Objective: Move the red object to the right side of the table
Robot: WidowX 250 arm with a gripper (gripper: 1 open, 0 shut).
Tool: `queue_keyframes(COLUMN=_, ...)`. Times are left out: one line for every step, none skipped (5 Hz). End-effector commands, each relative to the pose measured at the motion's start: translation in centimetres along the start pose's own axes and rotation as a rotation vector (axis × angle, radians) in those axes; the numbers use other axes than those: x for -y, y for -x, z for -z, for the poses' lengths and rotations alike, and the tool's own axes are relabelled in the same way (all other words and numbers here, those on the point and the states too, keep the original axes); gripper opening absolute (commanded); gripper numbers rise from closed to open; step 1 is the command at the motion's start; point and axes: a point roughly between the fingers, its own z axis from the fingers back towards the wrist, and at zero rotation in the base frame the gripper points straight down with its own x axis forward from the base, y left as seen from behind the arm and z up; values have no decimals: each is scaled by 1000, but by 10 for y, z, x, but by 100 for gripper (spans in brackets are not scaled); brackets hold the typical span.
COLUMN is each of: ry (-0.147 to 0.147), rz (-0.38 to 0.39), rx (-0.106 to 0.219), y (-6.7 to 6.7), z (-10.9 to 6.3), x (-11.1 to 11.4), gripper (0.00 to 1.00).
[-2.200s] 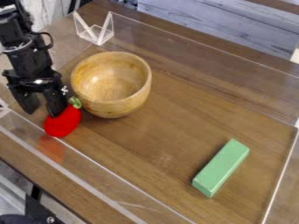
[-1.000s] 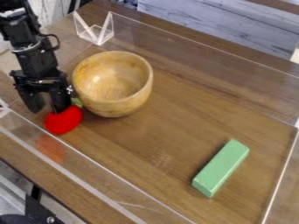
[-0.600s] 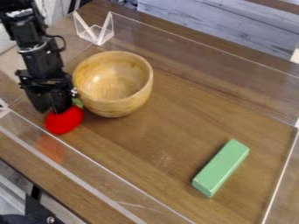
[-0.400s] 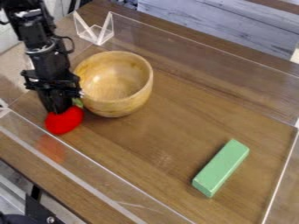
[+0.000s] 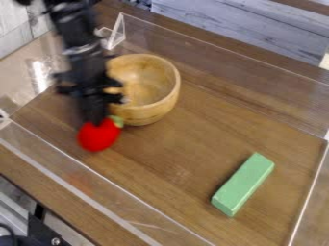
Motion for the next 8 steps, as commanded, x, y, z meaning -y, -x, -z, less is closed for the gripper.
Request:
queue_keyframes(ry=-24, rz=31, rx=64, y=-16, z=-23, x=51, gripper=0)
queue_keyframes(ry=-17, rz=48, rx=81, y=-31, z=-23, x=83, gripper=0)
queue_keyframes(ry=-11, rz=19, rx=92, y=-40, z=-20, x=97, gripper=0)
queue_keyframes(ry=-14, rz=46, rx=101, y=-47, z=-11, x=103, gripper=0)
queue_keyframes(ry=-16, rz=65, rx=111, y=-52, z=-2, x=109, gripper=0)
queue_keyframes(ry=-23, rz=102, rx=120, y=-43, z=-6, x=115, gripper=0)
queue_keyframes(ry=-29, rz=128, rx=123, y=-34, z=-10, x=118, gripper=0)
queue_keyframes(ry=-34, rz=158, rx=127, y=-27, z=-14, x=121, gripper=0)
